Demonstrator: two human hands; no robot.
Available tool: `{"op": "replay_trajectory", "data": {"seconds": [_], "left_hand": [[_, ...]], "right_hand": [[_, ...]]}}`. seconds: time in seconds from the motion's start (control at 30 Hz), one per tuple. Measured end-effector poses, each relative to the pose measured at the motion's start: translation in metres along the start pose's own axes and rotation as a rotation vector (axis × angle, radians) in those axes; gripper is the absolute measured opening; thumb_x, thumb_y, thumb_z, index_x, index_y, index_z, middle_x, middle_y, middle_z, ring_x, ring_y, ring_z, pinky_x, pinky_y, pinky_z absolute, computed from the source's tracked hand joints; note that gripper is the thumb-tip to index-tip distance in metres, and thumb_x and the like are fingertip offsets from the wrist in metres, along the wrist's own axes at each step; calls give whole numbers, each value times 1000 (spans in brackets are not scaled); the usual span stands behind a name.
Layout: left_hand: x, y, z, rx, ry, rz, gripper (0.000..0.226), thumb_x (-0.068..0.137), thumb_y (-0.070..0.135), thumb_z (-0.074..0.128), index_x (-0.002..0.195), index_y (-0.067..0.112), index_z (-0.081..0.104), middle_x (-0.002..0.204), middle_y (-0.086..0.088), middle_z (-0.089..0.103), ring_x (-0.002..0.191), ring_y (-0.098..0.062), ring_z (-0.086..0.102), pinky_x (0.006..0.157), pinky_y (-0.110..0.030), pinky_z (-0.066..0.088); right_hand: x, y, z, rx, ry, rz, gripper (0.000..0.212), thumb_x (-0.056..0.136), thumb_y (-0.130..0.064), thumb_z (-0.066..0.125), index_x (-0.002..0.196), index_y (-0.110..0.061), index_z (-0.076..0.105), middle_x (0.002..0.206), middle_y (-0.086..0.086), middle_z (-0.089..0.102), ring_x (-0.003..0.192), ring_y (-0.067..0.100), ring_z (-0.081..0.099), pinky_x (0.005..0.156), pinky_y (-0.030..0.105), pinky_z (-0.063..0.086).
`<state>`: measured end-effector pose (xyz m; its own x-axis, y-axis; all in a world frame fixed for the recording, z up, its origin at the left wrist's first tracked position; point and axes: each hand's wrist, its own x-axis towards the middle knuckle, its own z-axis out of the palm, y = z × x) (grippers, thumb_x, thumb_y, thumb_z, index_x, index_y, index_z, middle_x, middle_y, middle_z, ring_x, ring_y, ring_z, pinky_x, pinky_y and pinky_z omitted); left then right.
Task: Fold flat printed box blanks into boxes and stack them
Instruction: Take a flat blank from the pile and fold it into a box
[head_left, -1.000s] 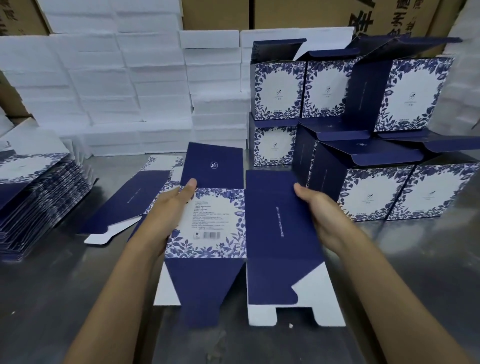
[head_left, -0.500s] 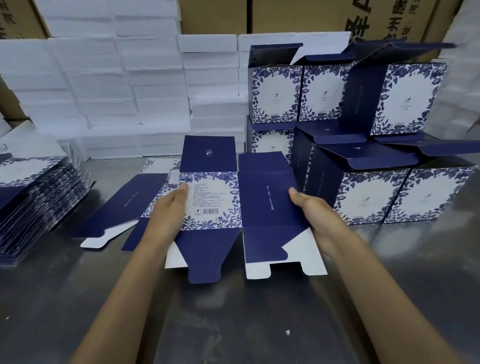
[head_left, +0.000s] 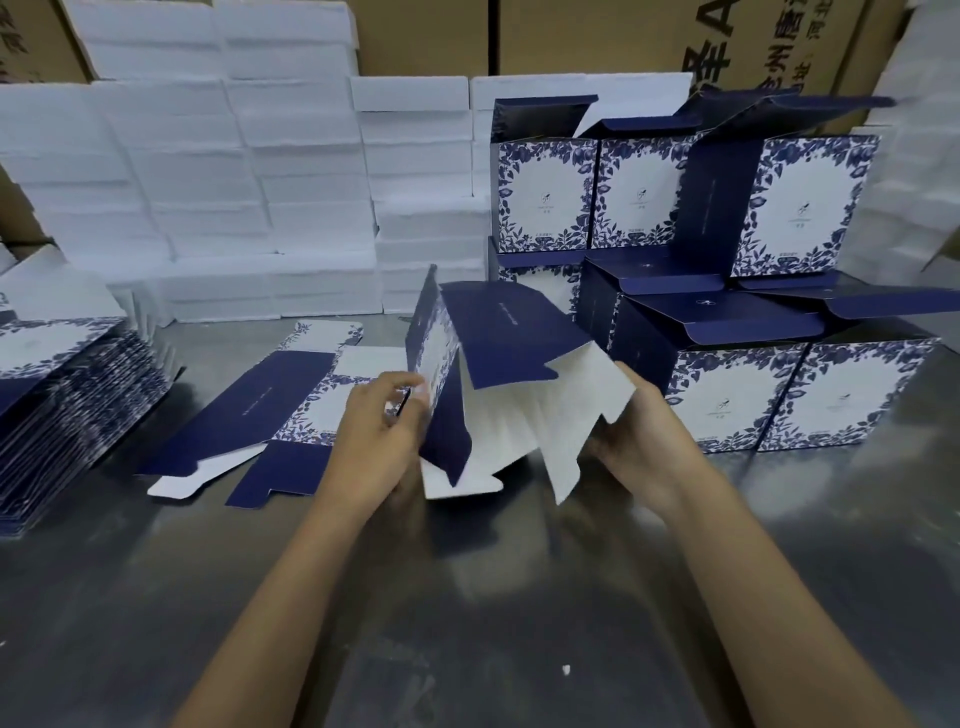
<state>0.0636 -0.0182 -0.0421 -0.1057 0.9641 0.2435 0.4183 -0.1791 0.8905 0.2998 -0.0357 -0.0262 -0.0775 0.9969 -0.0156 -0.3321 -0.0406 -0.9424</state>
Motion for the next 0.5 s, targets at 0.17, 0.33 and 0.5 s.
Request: {"op": "replay_trajectory", "data": {"seconds": [0.17,0.33,0.5], "left_hand": [[-3,10,-1,-399,-174,40,66,82,19,60,130,62,46,137,18,51,116,-13,62,96,-39,52],[-8,13,-4,-334,-359,96,73,69,41,70,134,63,44,147,32,41,135,3,40,101,-30,41],[-14,19,0,-288,-283,93,61,73,57,72,130,54,52,144,24,49,139,-6,41,108,-35,42]], "right_hand": [[-2,0,2,-102,-138,10,40,93,-9,37,121,-16,64,105,5,65,88,27,52,71,30,47],[-1,4,1,-233,-184,4,71,72,-13,59,140,-32,51,129,-8,67,118,22,61,103,44,47],[3,9,-1,-364,-153,-25,81,72,-28,82,142,-42,45,137,-13,61,124,8,61,102,39,50]]}}
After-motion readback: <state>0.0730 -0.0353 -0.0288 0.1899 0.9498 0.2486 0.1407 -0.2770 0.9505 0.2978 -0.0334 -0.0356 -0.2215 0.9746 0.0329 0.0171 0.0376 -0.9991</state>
